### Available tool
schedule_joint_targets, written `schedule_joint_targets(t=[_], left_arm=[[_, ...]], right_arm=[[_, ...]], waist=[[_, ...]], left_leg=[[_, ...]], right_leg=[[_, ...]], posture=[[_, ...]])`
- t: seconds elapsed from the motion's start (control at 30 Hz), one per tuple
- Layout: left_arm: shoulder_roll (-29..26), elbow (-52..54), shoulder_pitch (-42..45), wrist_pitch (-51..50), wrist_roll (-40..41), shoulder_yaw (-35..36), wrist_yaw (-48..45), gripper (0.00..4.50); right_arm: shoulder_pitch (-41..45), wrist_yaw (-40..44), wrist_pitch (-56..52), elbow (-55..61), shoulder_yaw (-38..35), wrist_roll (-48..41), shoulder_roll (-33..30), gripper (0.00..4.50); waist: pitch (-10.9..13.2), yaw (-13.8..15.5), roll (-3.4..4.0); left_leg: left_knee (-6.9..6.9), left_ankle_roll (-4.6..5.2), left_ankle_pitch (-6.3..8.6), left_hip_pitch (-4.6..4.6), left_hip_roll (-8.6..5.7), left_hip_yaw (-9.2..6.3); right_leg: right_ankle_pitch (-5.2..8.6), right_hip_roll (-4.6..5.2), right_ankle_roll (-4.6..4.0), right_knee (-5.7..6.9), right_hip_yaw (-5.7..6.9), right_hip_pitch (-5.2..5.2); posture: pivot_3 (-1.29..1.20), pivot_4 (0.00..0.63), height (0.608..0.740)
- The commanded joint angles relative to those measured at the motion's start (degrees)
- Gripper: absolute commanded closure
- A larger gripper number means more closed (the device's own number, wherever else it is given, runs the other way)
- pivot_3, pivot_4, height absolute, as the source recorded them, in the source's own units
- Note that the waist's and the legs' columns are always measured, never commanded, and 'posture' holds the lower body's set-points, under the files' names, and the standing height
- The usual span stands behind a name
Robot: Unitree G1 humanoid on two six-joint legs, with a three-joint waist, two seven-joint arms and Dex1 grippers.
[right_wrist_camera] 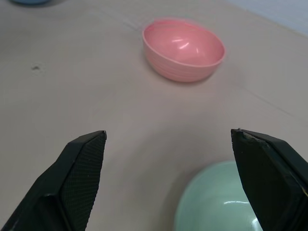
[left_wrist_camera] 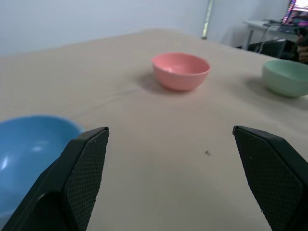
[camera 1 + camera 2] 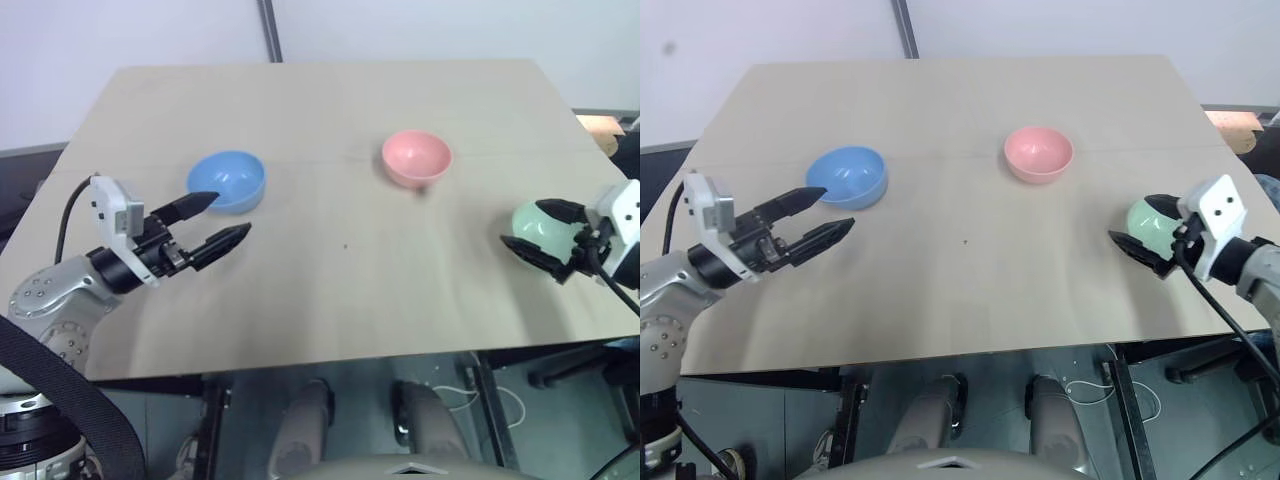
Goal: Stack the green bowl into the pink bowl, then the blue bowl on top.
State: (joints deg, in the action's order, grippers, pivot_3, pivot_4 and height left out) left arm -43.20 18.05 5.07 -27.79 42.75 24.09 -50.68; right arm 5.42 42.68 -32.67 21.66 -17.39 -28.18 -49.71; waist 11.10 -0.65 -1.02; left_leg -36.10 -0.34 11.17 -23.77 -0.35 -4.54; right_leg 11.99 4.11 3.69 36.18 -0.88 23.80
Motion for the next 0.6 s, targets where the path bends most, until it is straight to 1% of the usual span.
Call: schedule_joint_targets(t=[0.03, 0.17, 0.23, 0.27, 0.33, 0.43, 0.53, 0.6], left_arm=[[1.09, 3.36, 0.24, 1.08, 0.35, -0.42, 1.06, 0.15], [2.16, 4.53, -0.04, 1.24, 0.8, -0.65, 1.51, 0.15], [2.93, 5.26, 0.09, 1.13, 0.86, -1.12, 2.42, 0.15], [3.46, 5.54, 0.06, 1.36, 0.95, -1.36, 2.59, 0.15], [4.54, 5.85, -0.24, 1.58, 1.12, -1.46, 3.3, 0.15], [6.61, 6.19, -0.74, 2.29, 0.41, -2.49, 4.55, 0.15], [7.99, 6.77, -1.86, 3.08, -0.66, -3.02, 5.43, 0.15], [8.17, 8.07, -2.96, 3.22, -1.05, -2.47, 6.73, 0.15]], right_arm=[[2.08, -1.98, -1.17, 0.68, 1.56, 1.69, -0.02, 0.0], [1.91, -2.44, -4.33, 1.1, 1.25, 1.01, -0.56, 0.0], [2.94, -2.85, -3.83, 0.49, 1.74, 1.72, -0.17, 0.0], [4.26, -2.81, -1.66, -0.35, 2.85, 2.73, 0.63, 0.0], [7.86, -1.54, 4.38, -3.14, 6.57, 5.48, 2.39, 0.0], [16.69, 0.71, 9.3, -10.37, 15.27, 11.3, 4.86, 0.0], [27.73, 3.76, 16.43, -22.49, 24.33, 17.88, 10.23, 0.0], [34.01, 5.62, 22.87, -32.65, 28.75, 22.17, 13.74, 0.0]], waist=[[0.0, -0.02, 0.0], [0.0, 0.03, 0.0], [0.0, 0.02, 0.0], [0.0, 0.01, 0.0], [0.0, -0.29, 0.0], [0.0, -0.89, 0.0], [0.0, -1.52, 0.0], [0.0, -1.65, 0.0]], left_leg=[[0.0, 0.0, 0.0, 0.0, 0.0, 0.0], [0.01, 0.0, 0.0, -0.03, -0.01, -0.01], [0.0, 0.0, 0.0, -0.03, -0.02, -0.01], [0.0, 0.0, 0.0, -0.02, -0.02, -0.01], [-0.06, 0.0, 0.0, 0.0, 0.0, 0.02], [-0.1, 0.01, -0.01, 0.08, 0.08, 0.13], [-0.19, 0.01, -0.02, 0.1, 0.1, 0.11], [-0.2, 0.0, -0.02, 0.1, 0.09, 0.09]], right_leg=[[0.0, -0.01, 0.0, 0.0, 0.0, 0.0], [-0.01, -0.02, 0.0, 0.0, -0.01, 0.01], [-0.01, -0.02, 0.0, 0.0, -0.01, 0.0], [-0.01, -0.02, 0.0, 0.0, -0.01, 0.0], [-0.01, -0.04, 0.0, 0.01, -0.03, -0.01], [-0.1, -0.1, -0.06, 0.05, -0.09, -0.01], [-0.14, -0.14, -0.09, 0.17, -0.09, -0.01], [-0.15, -0.16, -0.1, 0.25, -0.1, 0.01]], posture=[[0.0, 0.15, 0.74], [0.0, 0.15, 0.74], [0.0, 0.15, 0.74], [0.0, 0.15, 0.74], [0.0, 0.15, 0.74], [0.0, 0.15, 0.74], [0.0, 0.15, 0.74], [0.0, 0.15, 0.74]])
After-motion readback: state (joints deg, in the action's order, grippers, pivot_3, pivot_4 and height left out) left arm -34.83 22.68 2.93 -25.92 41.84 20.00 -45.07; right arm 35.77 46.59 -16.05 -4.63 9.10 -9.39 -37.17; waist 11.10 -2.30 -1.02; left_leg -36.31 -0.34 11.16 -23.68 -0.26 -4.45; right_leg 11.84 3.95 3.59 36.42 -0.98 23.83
